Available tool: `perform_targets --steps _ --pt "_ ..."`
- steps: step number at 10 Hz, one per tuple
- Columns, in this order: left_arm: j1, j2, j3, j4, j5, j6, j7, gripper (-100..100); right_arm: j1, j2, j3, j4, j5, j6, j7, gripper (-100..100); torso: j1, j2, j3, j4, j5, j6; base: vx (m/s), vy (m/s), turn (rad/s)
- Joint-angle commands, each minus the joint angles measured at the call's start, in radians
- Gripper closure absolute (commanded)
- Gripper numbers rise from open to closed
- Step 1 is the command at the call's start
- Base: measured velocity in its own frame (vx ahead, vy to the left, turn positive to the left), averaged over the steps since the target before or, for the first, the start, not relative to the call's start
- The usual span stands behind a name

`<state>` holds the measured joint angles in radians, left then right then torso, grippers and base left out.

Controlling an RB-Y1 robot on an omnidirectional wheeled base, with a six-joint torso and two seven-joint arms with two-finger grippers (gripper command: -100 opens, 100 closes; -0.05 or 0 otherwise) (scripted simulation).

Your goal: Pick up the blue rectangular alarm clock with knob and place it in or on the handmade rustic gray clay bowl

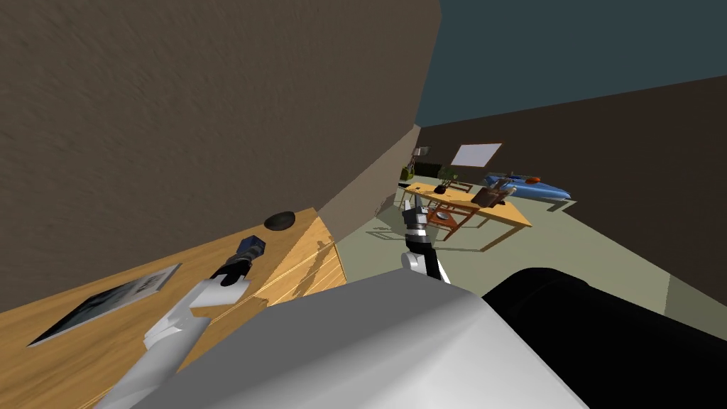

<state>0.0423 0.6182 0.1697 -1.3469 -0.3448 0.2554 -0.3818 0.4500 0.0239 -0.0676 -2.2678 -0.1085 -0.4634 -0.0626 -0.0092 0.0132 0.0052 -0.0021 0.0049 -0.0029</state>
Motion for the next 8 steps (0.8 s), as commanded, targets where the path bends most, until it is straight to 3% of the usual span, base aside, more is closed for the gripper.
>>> perform_targets --steps 1,4,8 --pt "0.011 0.016 -0.014 -0.009 -0.007 0.012 0.001 100 0.000 0.000 0.000 0.000 0.000 0.000 0.000 0 0.000 0.000 0.000 0.000 0.000 0.000 -0.184 -0.131 0.007" --pt "0.004 0.074 -0.024 -0.033 -0.018 0.038 0.007 100 0.000 0.000 0.000 0.000 0.000 0.000 0.000 0 0.003 0.003 0.002 0.001 0.000 -0.001 -0.172 -0.087 -0.032" --pt "-0.023 0.166 -0.030 -0.069 -0.018 0.087 0.021 100 0.000 0.000 0.000 0.000 0.000 0.000 0.000 0 0.006 -0.009 -0.005 -0.001 -0.002 0.002 -0.044 -0.024 -0.077"
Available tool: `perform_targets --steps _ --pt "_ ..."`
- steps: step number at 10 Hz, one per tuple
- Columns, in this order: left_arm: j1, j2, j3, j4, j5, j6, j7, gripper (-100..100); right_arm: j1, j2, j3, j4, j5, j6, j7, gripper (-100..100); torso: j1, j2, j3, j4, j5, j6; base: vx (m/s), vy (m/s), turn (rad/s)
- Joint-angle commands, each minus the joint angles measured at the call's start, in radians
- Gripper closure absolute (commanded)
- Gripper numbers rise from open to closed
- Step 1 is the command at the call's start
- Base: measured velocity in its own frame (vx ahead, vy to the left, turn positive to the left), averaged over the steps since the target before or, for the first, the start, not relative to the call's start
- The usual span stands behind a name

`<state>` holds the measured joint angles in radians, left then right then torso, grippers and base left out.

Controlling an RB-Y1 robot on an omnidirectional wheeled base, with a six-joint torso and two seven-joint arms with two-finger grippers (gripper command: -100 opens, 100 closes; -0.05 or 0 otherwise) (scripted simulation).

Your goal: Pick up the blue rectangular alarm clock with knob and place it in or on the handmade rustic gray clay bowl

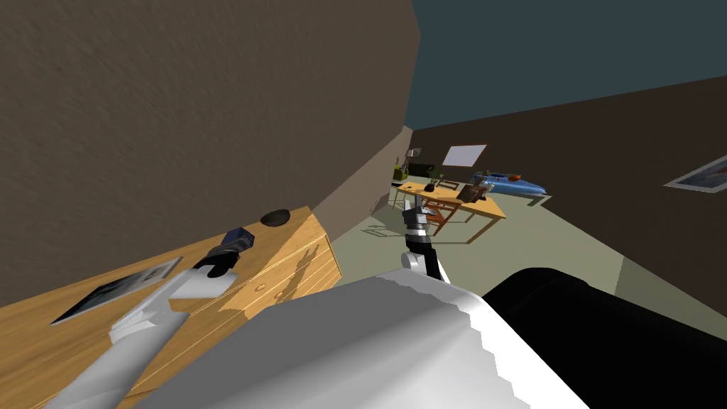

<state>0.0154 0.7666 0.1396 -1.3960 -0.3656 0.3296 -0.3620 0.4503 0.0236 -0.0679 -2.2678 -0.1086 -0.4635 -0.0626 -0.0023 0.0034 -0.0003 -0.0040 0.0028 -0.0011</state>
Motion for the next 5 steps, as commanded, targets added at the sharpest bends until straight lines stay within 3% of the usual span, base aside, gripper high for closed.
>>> perform_targets --steps 1,5 --pt "-0.003 0.036 0.001 -0.027 0.005 0.025 0.004 100 0.000 0.000 0.000 0.000 0.000 0.000 0.000 0 0.000 0.000 0.000 0.000 0.000 0.000 -0.009 0.013 -0.088" --pt "-0.046 0.133 0.010 -0.063 0.042 0.110 0.014 100 0.000 0.000 0.000 0.000 0.000 0.000 0.000 0 0.001 -0.005 -0.003 -0.001 0.000 0.001 0.036 0.040 -0.129"
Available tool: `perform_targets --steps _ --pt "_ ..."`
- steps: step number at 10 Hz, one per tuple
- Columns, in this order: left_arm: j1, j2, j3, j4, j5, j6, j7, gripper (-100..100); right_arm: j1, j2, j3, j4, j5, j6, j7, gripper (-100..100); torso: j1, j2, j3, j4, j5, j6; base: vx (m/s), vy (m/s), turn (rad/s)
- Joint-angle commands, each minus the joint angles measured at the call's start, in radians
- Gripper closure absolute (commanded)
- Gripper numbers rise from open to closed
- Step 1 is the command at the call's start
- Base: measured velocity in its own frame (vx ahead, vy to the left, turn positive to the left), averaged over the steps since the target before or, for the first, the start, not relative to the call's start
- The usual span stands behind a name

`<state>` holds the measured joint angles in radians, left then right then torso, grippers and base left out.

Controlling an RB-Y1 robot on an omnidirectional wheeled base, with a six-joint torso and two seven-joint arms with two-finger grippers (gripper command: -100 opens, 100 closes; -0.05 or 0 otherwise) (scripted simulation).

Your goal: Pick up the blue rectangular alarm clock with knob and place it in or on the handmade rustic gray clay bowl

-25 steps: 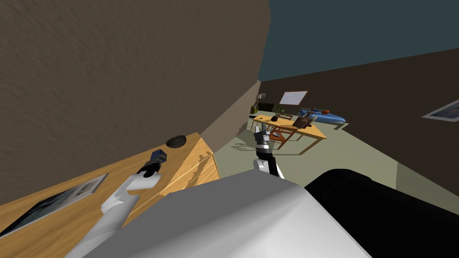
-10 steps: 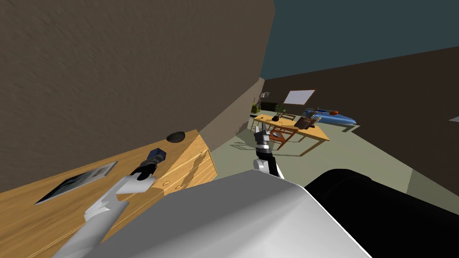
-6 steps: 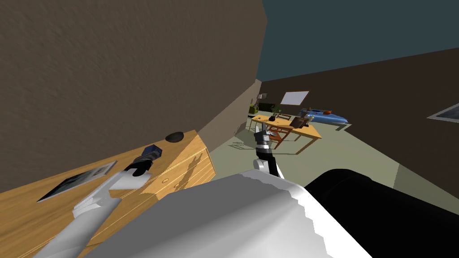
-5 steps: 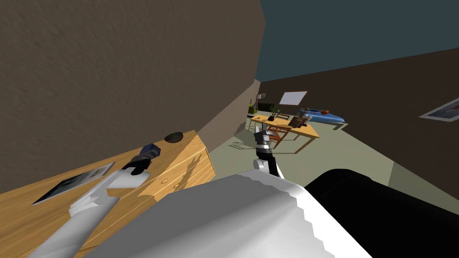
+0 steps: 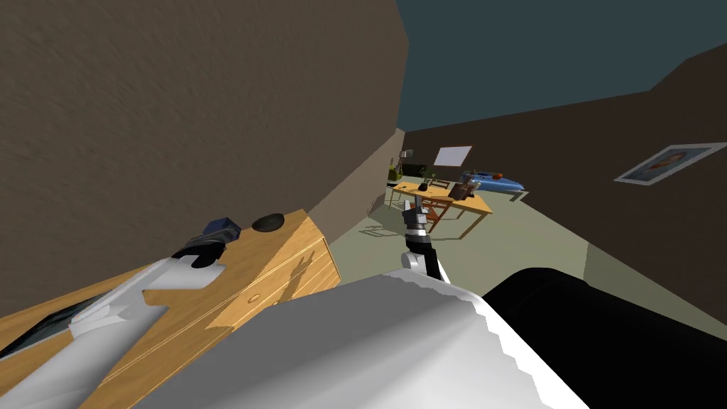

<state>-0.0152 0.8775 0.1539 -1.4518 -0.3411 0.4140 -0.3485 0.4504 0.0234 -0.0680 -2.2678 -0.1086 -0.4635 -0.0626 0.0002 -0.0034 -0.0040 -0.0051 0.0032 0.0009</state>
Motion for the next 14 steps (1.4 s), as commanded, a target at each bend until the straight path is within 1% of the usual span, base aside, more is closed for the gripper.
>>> perform_targets --steps 1,3,4,8,9,10,11,13,14 --pt "-0.021 0.034 -0.001 -0.012 0.026 0.042 0.001 100 0.000 0.000 0.000 0.000 0.000 0.000 0.000 0 0.000 0.000 0.000 0.000 0.000 0.000 0.065 0.066 -0.148" --pt "-0.032 0.055 0.005 -0.020 0.048 0.074 0.000 100 0.000 0.000 0.000 0.000 0.000 0.000 0.000 0 0.002 -0.001 -0.001 0.000 0.002 0.000 0.071 0.066 -0.098" --pt "-0.041 0.069 0.011 -0.026 0.073 0.107 -0.003 100 0.000 0.000 0.000 0.000 0.000 0.000 0.000 0 0.002 -0.001 -0.001 -0.001 0.003 -0.001 0.085 0.047 -0.175" --pt "-0.053 0.080 0.024 -0.032 0.129 0.170 -0.014 100 0.000 0.000 0.000 0.000 0.000 0.000 0.000 0 0.003 -0.002 -0.001 -0.001 0.004 -0.002 0.083 0.052 -0.121" --pt "-0.055 0.077 0.031 -0.031 0.158 0.198 -0.021 100 0.000 0.000 0.000 0.000 0.000 0.000 0.000 0 0.003 -0.001 -0.001 0.000 0.004 -0.003 0.090 0.042 -0.141" --pt "-0.055 0.074 0.034 -0.030 0.173 0.211 -0.024 100 0.000 0.000 0.000 0.000 0.000 0.000 0.000 0 0.003 -0.002 -0.001 -0.001 0.005 -0.003 0.080 0.024 -0.137" --pt "-0.053 0.065 0.040 -0.025 0.200 0.235 -0.032 100 0.000 0.000 0.000 0.000 0.000 0.000 0.000 0 0.002 -0.002 -0.001 -0.001 0.005 -0.003 0.078 0.009 -0.131" --pt "-0.050 0.053 0.044 -0.019 0.224 0.254 -0.038 100 0.000 0.000 0.000 0.000 0.000 0.000 0.000 0 0.002 0.000 0.000 0.000 0.006 -0.004 0.054 0.003 -0.057" --pt "-0.046 0.041 0.048 -0.013 0.245 0.269 -0.044 100 0.000 0.000 0.000 0.000 0.000 0.000 0.000 0 0.001 0.001 0.001 0.000 0.006 -0.005 0.039 -0.013 -0.074"
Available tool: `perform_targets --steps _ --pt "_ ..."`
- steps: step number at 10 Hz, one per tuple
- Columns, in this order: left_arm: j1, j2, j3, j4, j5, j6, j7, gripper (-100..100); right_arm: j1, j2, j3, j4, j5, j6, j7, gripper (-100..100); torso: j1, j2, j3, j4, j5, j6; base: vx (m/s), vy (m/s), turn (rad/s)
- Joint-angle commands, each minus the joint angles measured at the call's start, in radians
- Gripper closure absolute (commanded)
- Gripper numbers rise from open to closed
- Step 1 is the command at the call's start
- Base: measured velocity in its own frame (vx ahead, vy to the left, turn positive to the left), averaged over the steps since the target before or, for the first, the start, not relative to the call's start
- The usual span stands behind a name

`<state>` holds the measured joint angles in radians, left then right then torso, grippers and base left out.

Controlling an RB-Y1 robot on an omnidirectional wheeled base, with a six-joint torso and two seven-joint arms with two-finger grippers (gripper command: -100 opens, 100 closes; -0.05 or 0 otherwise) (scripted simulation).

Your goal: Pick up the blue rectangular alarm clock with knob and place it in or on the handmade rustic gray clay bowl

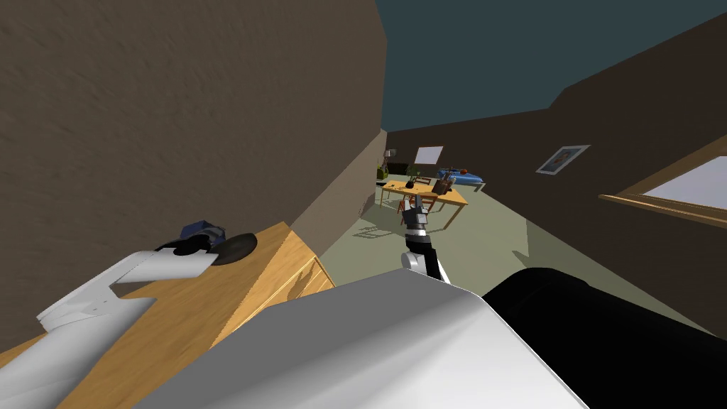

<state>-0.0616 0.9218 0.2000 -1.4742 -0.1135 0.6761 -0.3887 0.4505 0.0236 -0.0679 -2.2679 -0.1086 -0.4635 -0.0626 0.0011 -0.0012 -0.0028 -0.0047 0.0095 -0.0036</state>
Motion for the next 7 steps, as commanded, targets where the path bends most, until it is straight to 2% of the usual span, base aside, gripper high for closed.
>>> perform_targets --steps 1,2,3,4,7 --pt "0.005 -0.014 0.004 0.016 0.033 0.018 -0.009 100 0.000 0.000 0.000 0.000 0.000 0.000 0.000 0 0.000 0.000 0.000 0.000 0.000 0.000 0.036 -0.018 -0.079" --pt "0.007 -0.019 0.005 0.018 0.039 0.021 -0.011 100 0.000 0.000 0.000 0.000 0.000 0.000 0.000 0 0.000 0.000 0.000 0.000 0.001 0.000 0.022 -0.018 -0.033" --pt "0.007 -0.022 0.003 0.016 0.025 0.014 -0.006 100 0.000 0.000 0.000 0.000 0.000 0.000 0.000 0 0.000 0.002 0.001 0.001 0.000 -0.001 0.008 -0.008 0.004" --pt "0.009 -0.023 0.004 0.017 0.027 0.017 -0.007 -100 0.000 0.000 0.000 0.000 0.000 0.000 0.000 0 0.000 0.003 0.002 0.002 -0.001 -0.001 0.000 0.000 0.000" --pt "0.009 -0.023 0.004 0.017 0.027 0.017 -0.006 -100 0.000 0.000 0.000 0.000 0.000 0.000 0.000 0 0.000 0.005 0.003 0.002 -0.001 -0.001 0.000 0.000 0.000"
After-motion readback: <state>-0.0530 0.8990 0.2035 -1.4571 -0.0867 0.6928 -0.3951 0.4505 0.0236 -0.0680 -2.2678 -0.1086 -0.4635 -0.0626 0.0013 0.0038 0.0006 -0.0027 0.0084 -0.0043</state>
